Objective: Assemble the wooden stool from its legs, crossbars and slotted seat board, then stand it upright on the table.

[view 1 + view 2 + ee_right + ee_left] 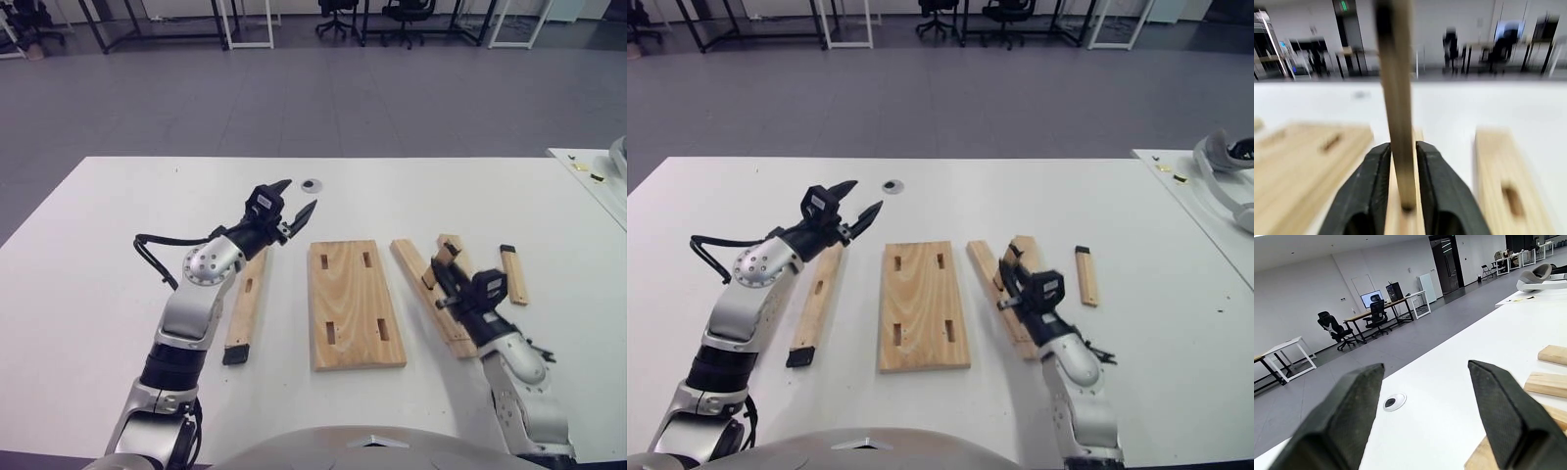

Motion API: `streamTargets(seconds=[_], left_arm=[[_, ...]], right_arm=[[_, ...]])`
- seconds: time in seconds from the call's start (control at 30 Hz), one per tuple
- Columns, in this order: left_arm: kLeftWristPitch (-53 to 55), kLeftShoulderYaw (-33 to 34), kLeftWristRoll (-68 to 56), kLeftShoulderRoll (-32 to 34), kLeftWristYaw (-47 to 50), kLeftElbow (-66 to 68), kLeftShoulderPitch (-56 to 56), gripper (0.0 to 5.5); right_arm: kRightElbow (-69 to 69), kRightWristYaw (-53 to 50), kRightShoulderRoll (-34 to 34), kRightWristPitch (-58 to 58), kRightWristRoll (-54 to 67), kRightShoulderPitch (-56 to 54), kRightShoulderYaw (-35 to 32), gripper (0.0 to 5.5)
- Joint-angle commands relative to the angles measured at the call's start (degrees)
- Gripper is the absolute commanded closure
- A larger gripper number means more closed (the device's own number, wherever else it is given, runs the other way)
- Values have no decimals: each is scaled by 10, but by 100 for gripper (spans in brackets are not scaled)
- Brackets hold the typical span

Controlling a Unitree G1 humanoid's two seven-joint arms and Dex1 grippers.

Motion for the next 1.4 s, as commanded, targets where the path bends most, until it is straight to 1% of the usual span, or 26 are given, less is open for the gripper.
streamTargets(seconds=[0.03,0.07,0.1,0.13,0.3,0.4,0.57,0.7,0.73,0.9,1.03,1.13,1.2,1.27,1.4], left_arm=[[-6,1,5,-2,4,-2,2,237],[-6,2,6,-2,4,-1,1,237],[-6,2,6,-2,4,-1,0,237],[-5,2,7,-2,4,-3,1,237],[-5,-1,10,-6,8,-8,10,237],[-5,-4,12,-9,10,-10,12,237],[-5,-4,13,-10,11,-11,15,237],[-5,-6,15,-13,14,-12,16,237],[-5,-5,15,-12,13,-12,16,237],[-3,-4,20,-10,13,-6,13,237],[35,10,-9,-24,17,0,10,237],[128,59,-119,-64,9,5,-15,237],[228,105,-253,-108,15,-9,-45,237],[305,128,-349,-143,33,-13,-71,237],[366,135,-393,-165,80,0,-91,237]], right_arm=[[-16,-2,-14,40,-9,-13,3,376],[-17,-8,-22,66,-19,-15,7,353],[-29,-13,-31,104,-18,-16,10,342],[-52,-14,-42,149,-10,-17,11,318],[-152,-19,-109,360,17,-42,13,240],[-181,-44,-123,442,7,-63,16,240],[-200,-72,-122,498,-2,-63,7,240],[-208,-77,-109,546,4,-47,19,240],[-209,-77,-109,553,5,-47,20,259],[-205,-76,-115,548,-6,-59,13,341],[-190,-86,-110,486,-33,-75,6,343],[-187,-38,-132,402,-32,-101,-7,343],[-191,8,-148,349,-31,-135,11,343],[-200,43,-139,321,-16,-173,39,343],[-224,61,-109,313,3,-216,82,343]])
